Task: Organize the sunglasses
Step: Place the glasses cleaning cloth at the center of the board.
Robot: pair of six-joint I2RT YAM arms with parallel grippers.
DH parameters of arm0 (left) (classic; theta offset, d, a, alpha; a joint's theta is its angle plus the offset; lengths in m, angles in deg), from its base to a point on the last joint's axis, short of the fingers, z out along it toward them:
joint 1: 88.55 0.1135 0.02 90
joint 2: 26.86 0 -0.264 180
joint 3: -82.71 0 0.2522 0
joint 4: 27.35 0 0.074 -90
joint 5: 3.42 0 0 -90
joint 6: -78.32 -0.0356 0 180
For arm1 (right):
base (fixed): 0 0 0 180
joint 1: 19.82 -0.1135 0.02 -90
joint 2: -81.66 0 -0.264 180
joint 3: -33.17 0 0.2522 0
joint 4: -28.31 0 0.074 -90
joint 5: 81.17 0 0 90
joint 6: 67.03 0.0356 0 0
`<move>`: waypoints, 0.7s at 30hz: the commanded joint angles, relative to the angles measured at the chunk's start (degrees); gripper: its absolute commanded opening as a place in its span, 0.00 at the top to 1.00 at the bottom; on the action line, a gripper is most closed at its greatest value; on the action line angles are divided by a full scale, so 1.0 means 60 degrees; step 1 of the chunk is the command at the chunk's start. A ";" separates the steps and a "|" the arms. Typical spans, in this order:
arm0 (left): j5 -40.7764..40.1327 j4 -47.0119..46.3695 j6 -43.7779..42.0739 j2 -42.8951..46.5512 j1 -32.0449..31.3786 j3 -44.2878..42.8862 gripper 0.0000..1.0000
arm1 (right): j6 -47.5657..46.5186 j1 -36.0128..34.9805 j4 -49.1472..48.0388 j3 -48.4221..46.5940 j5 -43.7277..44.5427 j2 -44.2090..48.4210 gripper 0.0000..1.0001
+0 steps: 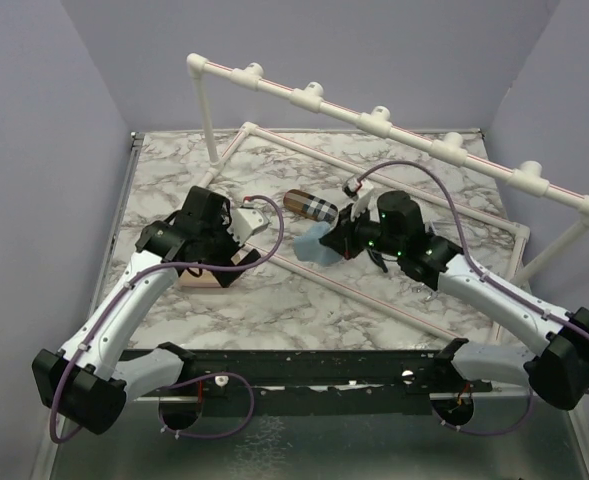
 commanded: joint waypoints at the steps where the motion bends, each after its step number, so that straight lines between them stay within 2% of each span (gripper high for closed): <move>1: 0.0832 0.0664 -0.1052 0.0400 0.0038 -0.0142 0.01 | 0.1803 -0.1281 -0.1599 0.1065 -0.1556 -0.0313 1.00; 5: 0.1273 0.0652 -0.1542 0.0358 0.0038 0.0013 0.02 | 0.3282 -0.2578 -0.3475 0.1840 -0.1697 -0.1471 1.00; 9: 0.1466 0.0615 -0.1833 0.0180 0.0038 0.0298 0.05 | 0.4542 -0.2804 -0.4624 0.2270 -0.1607 -0.2777 1.00; 14: 0.1269 0.0471 -0.2212 0.0134 0.0021 0.0670 0.07 | 0.4545 -0.2686 -0.4026 0.1974 0.0114 -0.3393 1.00; 18: 0.1235 0.0358 -0.2381 0.0113 0.0024 0.0842 0.08 | 0.4546 -0.1964 -0.4042 0.2065 0.0510 -0.3693 0.99; 20: 0.1261 0.0289 -0.2393 0.0106 0.0002 0.0881 0.08 | 0.4443 -0.1670 -0.3964 0.2050 0.0678 -0.3830 0.91; 21: 0.1274 0.0279 -0.2396 0.0110 0.0008 0.0897 0.09 | 0.4295 -0.1615 -0.3819 0.1949 0.0742 -0.3913 0.81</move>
